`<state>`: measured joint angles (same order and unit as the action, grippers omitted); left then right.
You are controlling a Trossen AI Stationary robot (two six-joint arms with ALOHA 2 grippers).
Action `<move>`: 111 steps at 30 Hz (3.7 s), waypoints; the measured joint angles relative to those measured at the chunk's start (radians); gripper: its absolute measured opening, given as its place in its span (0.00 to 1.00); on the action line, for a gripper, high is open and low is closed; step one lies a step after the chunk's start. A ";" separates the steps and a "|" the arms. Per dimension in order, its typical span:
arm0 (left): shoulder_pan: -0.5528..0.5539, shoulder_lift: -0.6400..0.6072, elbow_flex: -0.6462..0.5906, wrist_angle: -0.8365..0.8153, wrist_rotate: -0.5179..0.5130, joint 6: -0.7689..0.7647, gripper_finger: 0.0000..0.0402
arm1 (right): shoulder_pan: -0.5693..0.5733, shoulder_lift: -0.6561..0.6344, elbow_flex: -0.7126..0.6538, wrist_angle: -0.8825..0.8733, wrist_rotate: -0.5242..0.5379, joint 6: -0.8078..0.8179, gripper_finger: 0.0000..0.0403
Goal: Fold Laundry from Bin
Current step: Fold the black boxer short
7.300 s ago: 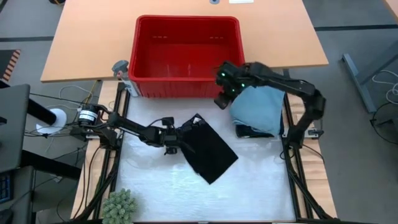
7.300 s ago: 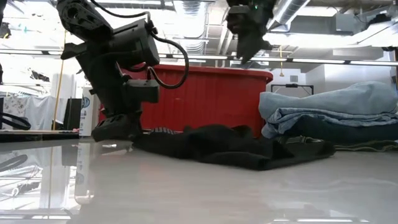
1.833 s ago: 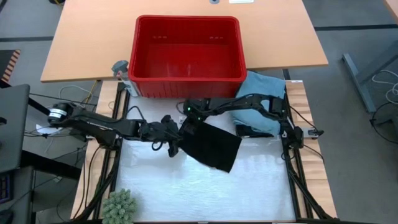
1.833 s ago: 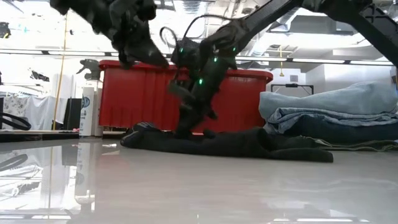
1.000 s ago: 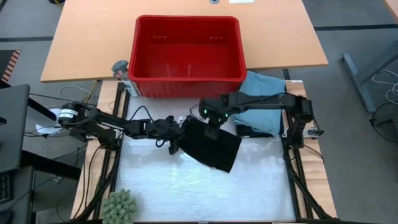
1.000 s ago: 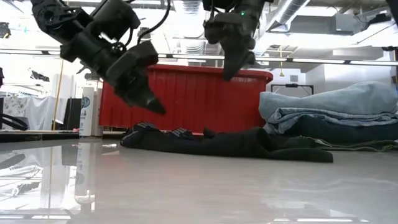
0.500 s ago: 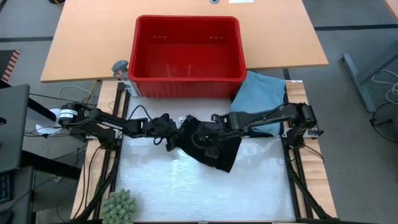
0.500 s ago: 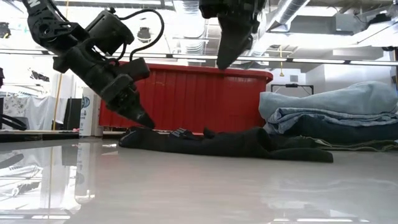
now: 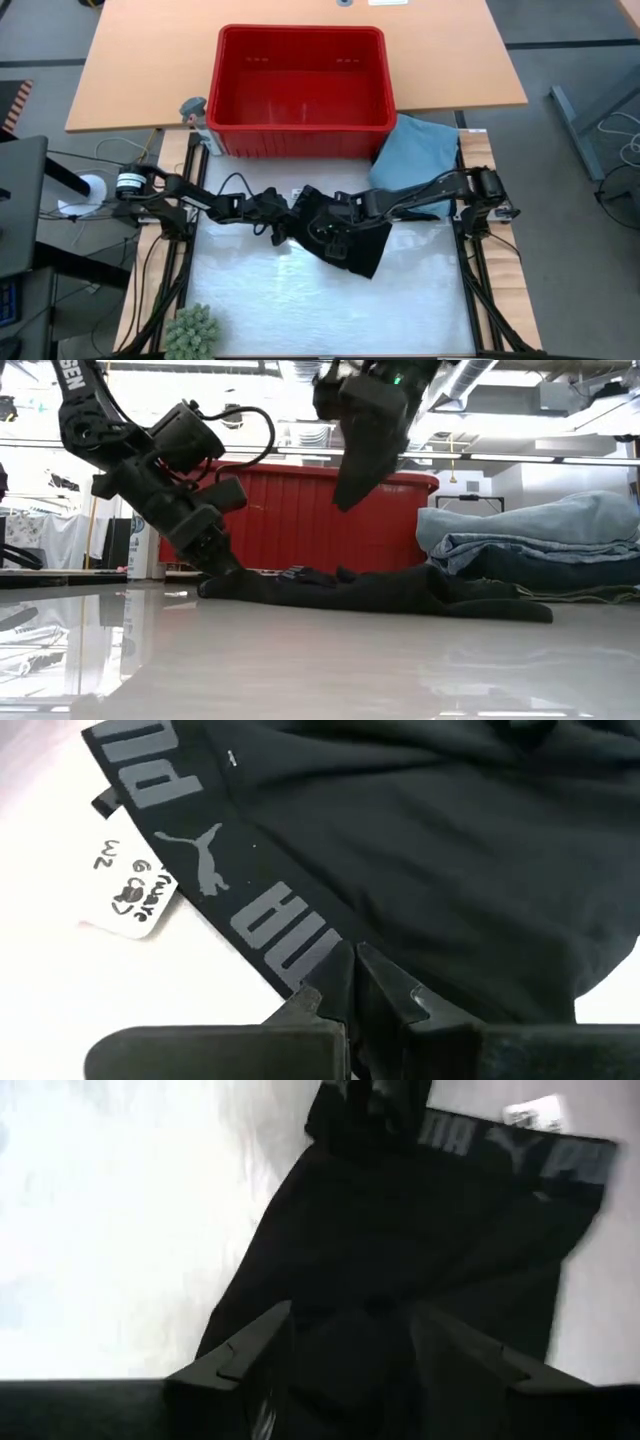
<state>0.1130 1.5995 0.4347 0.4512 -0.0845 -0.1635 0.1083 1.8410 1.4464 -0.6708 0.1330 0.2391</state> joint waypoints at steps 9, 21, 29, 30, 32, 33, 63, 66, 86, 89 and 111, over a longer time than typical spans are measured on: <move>0.000 0.000 0.000 -0.008 -0.001 -0.046 0.00 | 0.030 0.109 -0.002 -0.019 0.005 0.073 0.56; 0.000 0.001 0.001 -0.010 -0.001 -0.060 0.00 | 0.013 0.170 -0.002 -0.030 0.028 0.190 0.44; 0.000 0.001 0.001 -0.011 -0.001 -0.054 0.00 | 0.006 0.168 0.018 -0.137 0.043 0.241 0.04; 0.000 0.001 0.001 -0.011 -0.001 -0.046 0.00 | 0.006 0.167 0.032 -0.165 0.052 0.243 0.05; 0.000 0.001 0.001 -0.012 -0.002 -0.035 0.00 | 0.003 0.165 0.065 -0.235 0.073 0.243 0.05; 0.000 0.001 0.001 -0.012 -0.001 -0.033 0.00 | 0.002 0.165 0.083 -0.269 0.082 0.243 0.04; 0.000 0.001 0.001 -0.021 -0.001 -0.032 0.00 | -0.101 0.163 0.179 -0.893 0.153 0.438 0.05; 0.000 0.001 0.002 -0.025 -0.002 -0.032 0.00 | -0.105 0.162 0.179 -0.894 0.153 0.464 0.12; 0.000 0.001 0.002 -0.033 -0.005 -0.066 0.00 | 0.114 -0.178 -0.013 -0.572 0.019 0.878 0.48; 0.000 0.001 0.001 -0.033 -0.005 -0.067 0.00 | 0.186 -0.242 -0.151 -0.390 0.025 1.042 0.49; 0.000 0.001 0.001 -0.034 0.016 -0.048 0.00 | 0.058 -0.193 -0.465 0.010 -0.007 1.007 0.49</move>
<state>0.1135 1.6005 0.4355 0.4176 -0.0686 -0.2115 0.1665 1.6476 0.9813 -0.6610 0.1256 1.2466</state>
